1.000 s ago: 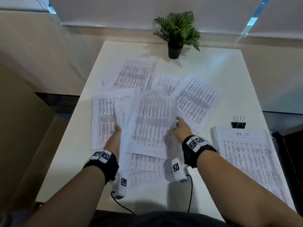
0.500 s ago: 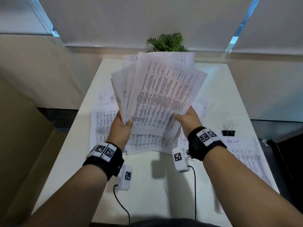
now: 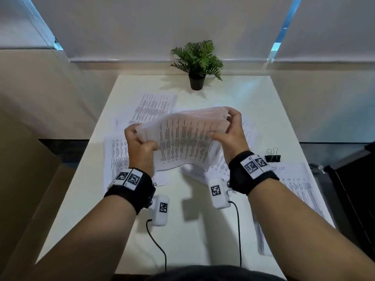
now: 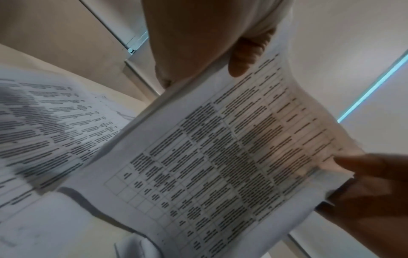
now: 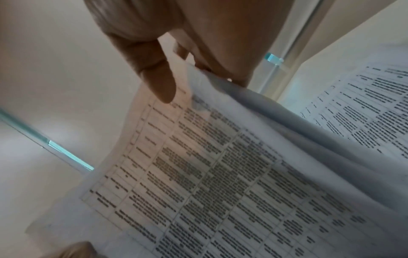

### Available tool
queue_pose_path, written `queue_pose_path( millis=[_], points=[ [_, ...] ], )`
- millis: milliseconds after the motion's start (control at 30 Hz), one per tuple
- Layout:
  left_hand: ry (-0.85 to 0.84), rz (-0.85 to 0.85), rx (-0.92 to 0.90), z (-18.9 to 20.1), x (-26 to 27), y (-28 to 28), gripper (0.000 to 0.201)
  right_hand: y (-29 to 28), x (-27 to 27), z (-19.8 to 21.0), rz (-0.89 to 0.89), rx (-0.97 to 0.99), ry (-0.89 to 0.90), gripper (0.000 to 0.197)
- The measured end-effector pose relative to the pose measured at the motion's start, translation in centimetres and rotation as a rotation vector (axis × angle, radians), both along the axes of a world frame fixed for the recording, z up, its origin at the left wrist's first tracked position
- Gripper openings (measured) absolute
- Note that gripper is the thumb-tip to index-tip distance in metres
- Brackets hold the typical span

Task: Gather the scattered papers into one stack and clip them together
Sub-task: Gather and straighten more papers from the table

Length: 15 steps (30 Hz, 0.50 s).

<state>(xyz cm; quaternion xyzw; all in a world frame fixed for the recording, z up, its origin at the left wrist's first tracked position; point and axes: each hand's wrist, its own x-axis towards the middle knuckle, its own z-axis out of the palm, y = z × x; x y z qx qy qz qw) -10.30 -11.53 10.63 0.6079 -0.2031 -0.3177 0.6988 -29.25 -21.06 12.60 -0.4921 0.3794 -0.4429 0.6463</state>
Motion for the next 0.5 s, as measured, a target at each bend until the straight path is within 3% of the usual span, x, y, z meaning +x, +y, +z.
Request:
queue_pose_path(
  millis=[333, 500],
  points=[
    [0.085, 0.077, 0.022, -0.4, 0.5, -0.8, 0.059, -0.4, 1.3, 0.3, 0.056, 0.012, -0.024, 0.057],
    [0.083, -0.024, 0.150, -1.4, 1.3, -1.4, 0.059, -0.3, 1.3, -0.6, 0.029, 0.096, 0.100, 0.053]
  ],
)
